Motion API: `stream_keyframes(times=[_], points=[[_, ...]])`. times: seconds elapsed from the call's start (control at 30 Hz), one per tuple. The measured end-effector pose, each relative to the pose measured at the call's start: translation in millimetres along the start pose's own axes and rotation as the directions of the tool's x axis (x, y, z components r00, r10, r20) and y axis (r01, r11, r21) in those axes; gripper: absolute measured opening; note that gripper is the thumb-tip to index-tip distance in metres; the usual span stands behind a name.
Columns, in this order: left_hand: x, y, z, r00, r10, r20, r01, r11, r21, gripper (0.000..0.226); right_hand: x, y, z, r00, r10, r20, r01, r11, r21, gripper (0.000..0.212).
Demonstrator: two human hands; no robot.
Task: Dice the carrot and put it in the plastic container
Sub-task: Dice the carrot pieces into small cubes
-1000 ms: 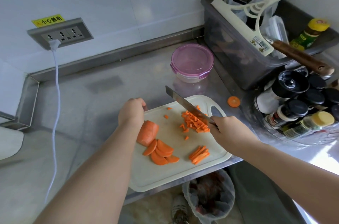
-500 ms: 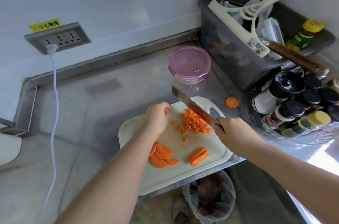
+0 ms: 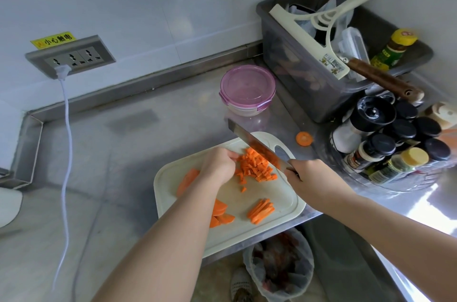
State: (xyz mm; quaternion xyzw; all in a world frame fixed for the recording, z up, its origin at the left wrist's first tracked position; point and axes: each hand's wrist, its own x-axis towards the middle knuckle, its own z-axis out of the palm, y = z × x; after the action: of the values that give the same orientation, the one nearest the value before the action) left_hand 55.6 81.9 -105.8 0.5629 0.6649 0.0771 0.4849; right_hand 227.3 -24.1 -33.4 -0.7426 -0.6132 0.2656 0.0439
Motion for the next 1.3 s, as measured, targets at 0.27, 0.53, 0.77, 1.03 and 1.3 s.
stream_keyframes(times=[0.27, 0.53, 0.77, 1.03, 1.3], points=[[-37, -4, -13, 0.977, 0.187, 0.105, -0.215, 0.835, 0.507, 0.069, -2, 10, 1, 0.999, -0.031, -0.016, 0.031, 0.999, 0.008, 0.042], [-23, -3, 2, 0.962, 0.271, -0.02, -0.241, 0.887, 0.394, 0.055, -4, 26, 5, 1.0, -0.017, -0.021, 0.017, 1.0, 0.007, 0.037], [-23, -8, -1, 0.949, 0.296, -0.114, -0.265, 0.937, 0.226, 0.04, -4, 28, 3, 0.997, -0.067, -0.029, 0.066, 0.997, -0.044, 0.038], [-46, -18, -47, 0.861, 0.197, -0.468, -0.314, 0.931, -0.186, 0.022, -20, 46, 7, 0.917, -0.342, -0.205, 0.24, 0.884, -0.402, 0.033], [-65, 7, -27, 0.874, 0.483, 0.055, -0.464, 0.794, 0.393, 0.047, -31, 41, 6, 0.925, -0.338, -0.175, 0.214, 0.842, -0.494, 0.043]])
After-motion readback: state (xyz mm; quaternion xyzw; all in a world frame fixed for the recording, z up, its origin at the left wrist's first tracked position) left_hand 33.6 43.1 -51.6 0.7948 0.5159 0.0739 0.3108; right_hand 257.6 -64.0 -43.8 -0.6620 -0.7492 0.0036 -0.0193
